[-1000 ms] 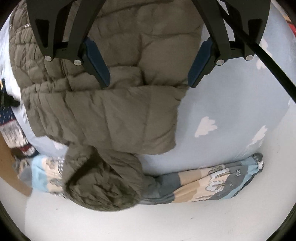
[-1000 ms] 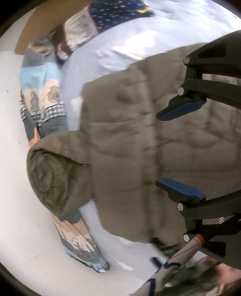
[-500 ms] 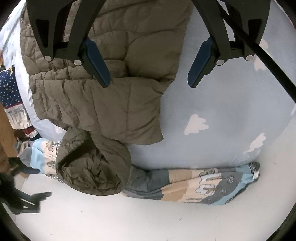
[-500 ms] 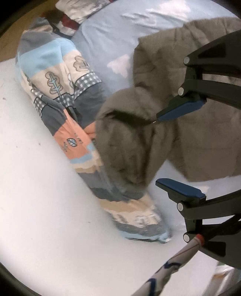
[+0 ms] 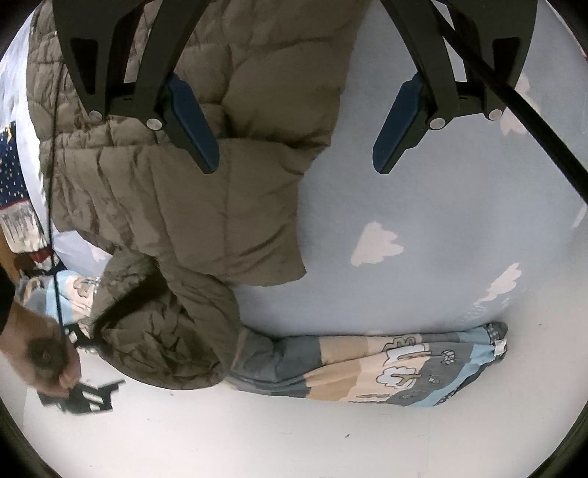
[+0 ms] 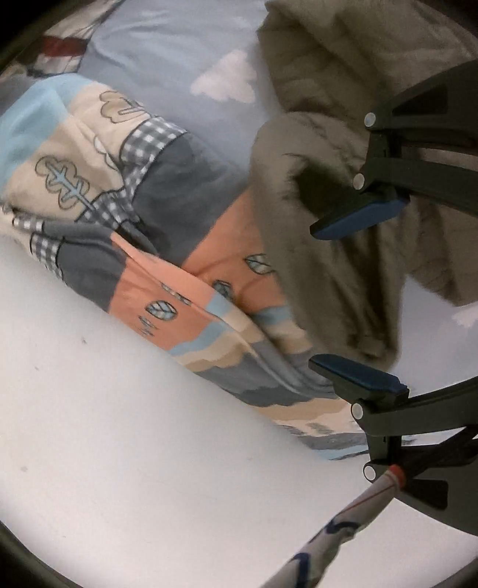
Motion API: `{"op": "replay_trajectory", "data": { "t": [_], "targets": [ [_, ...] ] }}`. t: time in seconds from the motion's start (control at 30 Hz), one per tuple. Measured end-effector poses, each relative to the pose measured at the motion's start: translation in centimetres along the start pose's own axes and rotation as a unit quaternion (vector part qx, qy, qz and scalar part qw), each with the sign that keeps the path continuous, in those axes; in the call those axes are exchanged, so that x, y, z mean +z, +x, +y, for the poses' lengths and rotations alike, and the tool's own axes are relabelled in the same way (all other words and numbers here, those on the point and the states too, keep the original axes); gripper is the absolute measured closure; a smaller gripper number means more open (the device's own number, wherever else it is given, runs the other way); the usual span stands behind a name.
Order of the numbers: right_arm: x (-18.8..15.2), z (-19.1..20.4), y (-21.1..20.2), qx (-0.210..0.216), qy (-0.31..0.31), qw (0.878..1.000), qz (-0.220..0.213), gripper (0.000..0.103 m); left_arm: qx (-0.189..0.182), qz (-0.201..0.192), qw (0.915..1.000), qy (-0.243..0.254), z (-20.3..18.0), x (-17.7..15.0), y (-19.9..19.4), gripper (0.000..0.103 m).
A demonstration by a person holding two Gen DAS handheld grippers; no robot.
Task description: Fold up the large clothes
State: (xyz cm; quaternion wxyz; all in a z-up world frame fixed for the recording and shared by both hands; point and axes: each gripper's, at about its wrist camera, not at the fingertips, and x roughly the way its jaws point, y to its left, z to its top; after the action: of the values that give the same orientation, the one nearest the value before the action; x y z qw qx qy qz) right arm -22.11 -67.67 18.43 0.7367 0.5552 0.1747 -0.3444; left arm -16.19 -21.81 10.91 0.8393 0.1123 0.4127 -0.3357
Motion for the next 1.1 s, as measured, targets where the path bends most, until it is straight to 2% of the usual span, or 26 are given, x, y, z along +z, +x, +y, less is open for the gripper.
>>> {"op": "replay_trajectory", "data": {
  "t": [0.03,0.07,0.1,0.27,0.43,0.5,0.63,0.7,0.8,0.87,0.93,1.03,1.07,1.1],
  "targets": [
    [0.0,-0.2,0.3,0.004,0.002,1.0,0.0,0.037,-0.005,0.004,1.0,-0.005,0.1,0.2,0.3,0.018],
    [-0.1,-0.5,0.4,0.014,0.0,1.0,0.0,0.068,-0.008,0.005,0.9999,-0.008,0.2,0.3,0.4,0.018],
    [-0.3,-0.5,0.5,0.008,-0.017,1.0,0.006,0.084,-0.012,0.006,0.9999,-0.008,0.1,0.5,0.5,0.018],
    [-2.2,-0.9,-2.2,0.012,-0.086,0.996,-0.007,0.09,-0.02,0.008,0.9997,-0.008,-0.5,0.6,0.4,0.018],
    [-4.6,-3.7,-6.1,0.013,-0.121,0.993,-0.005,0.091,-0.074,0.011,0.9959,-0.05,-0.8,1.2,0.4,0.018],
    [-5.2,-4.6,-7.2,0.022,-0.128,0.992,0.003,0.091,-0.106,0.021,0.9913,-0.075,-1.2,1.7,0.8,0.018],
    [-6.4,-6.1,-9.1,0.03,-0.133,0.991,0.011,0.091,-0.165,0.034,0.9814,-0.092,-3.3,4.2,2.0,0.018],
    [-6.9,-6.6,-9.8,0.033,-0.135,0.99,0.016,0.091,-0.204,0.037,0.9705,-0.122,-3.8,5.8,2.6,0.018],
    [-7.2,-6.7,-10.5,0.035,-0.141,0.989,0.019,0.091,-0.256,0.046,0.95,-0.173,-4.5,8.1,4.6,0.018],
    [-7.4,-6.8,-10.9,0.041,-0.15,0.988,0.022,0.091,-0.265,0.044,0.9418,-0.202,-4.9,9.4,6.1,0.018],
    [-7.8,-7.0,-11.5,0.048,-0.152,0.987,0.026,0.091,-0.269,0.042,0.9373,-0.218,-5.3,10.3,7.4,0.018],
    [-8.5,-7.3,-12.2,0.056,-0.158,0.985,0.034,0.091,-0.304,0.073,0.9168,-0.248,-5.9,10.6,10.3,0.018],
    [-8.7,-7.6,-12.5,0.061,-0.157,0.985,0.037,0.091,-0.322,0.081,0.9038,-0.27,-5.9,10.3,11.3,0.023],
    [-9.0,-7.8,-12.8,0.064,-0.157,0.985,0.04,0.091,-0.332,0.08,0.8969,-0.281,-5.9,10.0,11.6,0.04]
  ]
}}
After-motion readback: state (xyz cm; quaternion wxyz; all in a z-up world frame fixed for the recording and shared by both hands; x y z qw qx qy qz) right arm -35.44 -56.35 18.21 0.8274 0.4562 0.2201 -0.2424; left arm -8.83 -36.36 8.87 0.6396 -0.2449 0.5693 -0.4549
